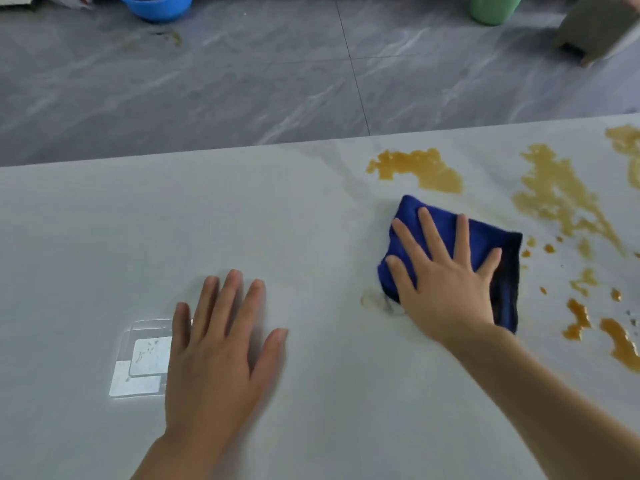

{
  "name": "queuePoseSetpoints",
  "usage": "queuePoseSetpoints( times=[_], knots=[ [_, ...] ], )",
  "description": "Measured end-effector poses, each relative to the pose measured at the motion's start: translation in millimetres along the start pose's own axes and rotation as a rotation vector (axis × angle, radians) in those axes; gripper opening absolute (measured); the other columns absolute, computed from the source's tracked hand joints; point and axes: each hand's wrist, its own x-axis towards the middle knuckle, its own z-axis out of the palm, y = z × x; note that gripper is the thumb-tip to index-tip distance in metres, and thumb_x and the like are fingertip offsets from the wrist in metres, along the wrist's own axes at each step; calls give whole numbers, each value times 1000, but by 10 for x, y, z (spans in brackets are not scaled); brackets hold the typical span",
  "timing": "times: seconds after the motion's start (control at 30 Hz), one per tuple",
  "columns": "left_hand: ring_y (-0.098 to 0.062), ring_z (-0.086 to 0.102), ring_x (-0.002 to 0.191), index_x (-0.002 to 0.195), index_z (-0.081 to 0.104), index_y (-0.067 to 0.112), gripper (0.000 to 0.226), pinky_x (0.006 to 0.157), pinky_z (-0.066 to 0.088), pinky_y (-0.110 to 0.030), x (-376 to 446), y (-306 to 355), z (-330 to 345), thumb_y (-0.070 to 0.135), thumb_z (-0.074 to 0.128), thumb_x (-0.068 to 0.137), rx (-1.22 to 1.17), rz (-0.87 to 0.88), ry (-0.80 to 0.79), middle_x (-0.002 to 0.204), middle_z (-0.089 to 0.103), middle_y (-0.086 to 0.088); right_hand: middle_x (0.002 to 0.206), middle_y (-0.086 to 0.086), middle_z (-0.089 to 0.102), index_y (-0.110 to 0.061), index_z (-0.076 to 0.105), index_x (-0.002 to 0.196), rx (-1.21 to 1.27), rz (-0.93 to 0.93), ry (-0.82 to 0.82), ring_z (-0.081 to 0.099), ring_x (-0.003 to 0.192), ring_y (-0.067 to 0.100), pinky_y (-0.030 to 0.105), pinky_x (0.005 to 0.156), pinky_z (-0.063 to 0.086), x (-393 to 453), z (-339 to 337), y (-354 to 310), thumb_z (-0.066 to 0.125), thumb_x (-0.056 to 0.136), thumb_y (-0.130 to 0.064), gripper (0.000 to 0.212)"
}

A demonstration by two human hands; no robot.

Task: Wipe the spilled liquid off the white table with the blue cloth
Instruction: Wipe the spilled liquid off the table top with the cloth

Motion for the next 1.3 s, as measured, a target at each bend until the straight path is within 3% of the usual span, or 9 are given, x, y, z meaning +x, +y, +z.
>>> queuePoseSetpoints(
  times=[0.13,0.23,0.43,0.57,0.73,0.83,1.0,1.17,1.3],
  knots=[
    [-19,16,142,141,34,26,74,114,14,-47,19,23,-32,64,2,87,37,4,-39,152,24,2,155,-3,20,-39,25,142,-47,-262,-8,7,141,44,77,97,12,-429,53,-492,14,90,-57,57],
    [-16,13,143,142,31,27,73,115,7,-41,20,14,-14,65,4,86,30,-5,-38,151,17,6,157,-10,3,-44,12,143,-3,-360,-23,-11,142,38,73,99,-6,-95,59,-687,3,87,-59,59],
    [-17,20,139,138,41,25,69,112,8,-38,21,7,-33,63,11,89,-15,25,-7,149,30,1,156,-17,-5,-50,3,142,33,-143,25,-17,142,28,71,103,-5,917,-83,-313,7,90,-60,53],
    [-16,23,138,134,47,23,68,111,12,-40,19,11,-24,63,15,88,-54,36,24,147,35,0,156,-14,-10,-48,-3,142,39,66,-3,-19,141,29,71,105,-3,896,-164,93,3,88,-59,56],
    [-20,27,135,131,50,19,70,108,17,-44,41,47,-26,63,15,88,-75,36,46,144,39,-4,156,-11,-12,-46,-5,141,13,-233,8,-25,138,34,71,100,-11,391,-9,-375,-8,82,-62,62],
    [-23,29,134,130,48,19,67,106,21,-46,58,60,-20,62,18,88,-65,68,77,140,44,-6,156,-13,-7,-46,2,142,16,-375,14,-21,139,35,72,98,-12,725,-38,-650,-1,85,-61,58],
    [-17,17,138,134,40,24,65,113,12,-35,68,18,-15,64,18,87,-65,61,60,142,42,-3,156,-15,-6,-47,3,143,45,-203,13,-17,142,31,72,101,-7,1457,-179,-344,10,93,-58,52],
    [-17,19,139,134,42,24,66,114,12,-36,50,14,20,64,19,87,-84,35,63,144,40,0,156,-13,-11,-47,-2,142,68,69,-3,-18,141,30,72,103,-4,1099,-233,250,7,90,-58,54],
    [-18,20,140,133,44,25,66,113,15,-40,48,27,39,64,20,85,-84,21,56,145,39,2,155,-12,-17,-46,-10,141,6,-138,-17,-27,137,32,70,102,-9,537,-85,6,-10,83,-63,60]
  ],
)
